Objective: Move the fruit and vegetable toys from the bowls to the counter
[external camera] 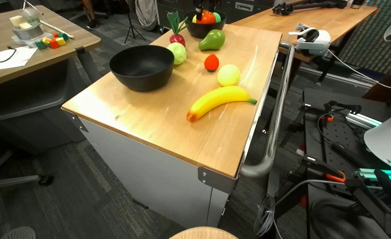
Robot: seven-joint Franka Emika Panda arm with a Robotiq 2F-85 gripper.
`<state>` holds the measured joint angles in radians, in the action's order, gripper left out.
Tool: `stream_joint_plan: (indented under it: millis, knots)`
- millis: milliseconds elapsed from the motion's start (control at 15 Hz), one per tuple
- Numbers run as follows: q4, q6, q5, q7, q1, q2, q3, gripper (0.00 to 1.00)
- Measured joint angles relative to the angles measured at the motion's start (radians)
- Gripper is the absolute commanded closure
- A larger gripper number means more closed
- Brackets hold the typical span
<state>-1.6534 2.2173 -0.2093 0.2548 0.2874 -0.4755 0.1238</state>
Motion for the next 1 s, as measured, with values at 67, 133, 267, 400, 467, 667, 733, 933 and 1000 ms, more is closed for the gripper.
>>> stream_joint_plan:
  millis: [67,133,267,400,467,667,733,933,1000]
  knots:
    - [0.001,0.0,0.0,0.0,0.0,0.001,-0.002,0.5]
    - [0.001,0.0,0.0,0.002,0.0,0.004,-0.007,0.5]
    - [0.0,-0.01,0.0,0.035,-0.001,0.03,-0.027,0.5]
    - [-0.01,-0.028,0.0,0.102,-0.002,0.089,-0.056,0.5]
    - [-0.02,-0.048,-0.002,0.139,-0.004,0.129,-0.07,0.5]
    - [-0.065,-0.179,-0.019,0.257,-0.01,0.262,-0.099,0.5]
    - [-0.086,-0.23,-0.019,0.294,-0.016,0.302,-0.1,0.5]
    - [-0.177,-0.299,-0.018,0.376,-0.033,0.391,-0.093,0.5]
    - [-0.217,-0.299,-0.015,0.403,-0.04,0.411,-0.087,0.5]
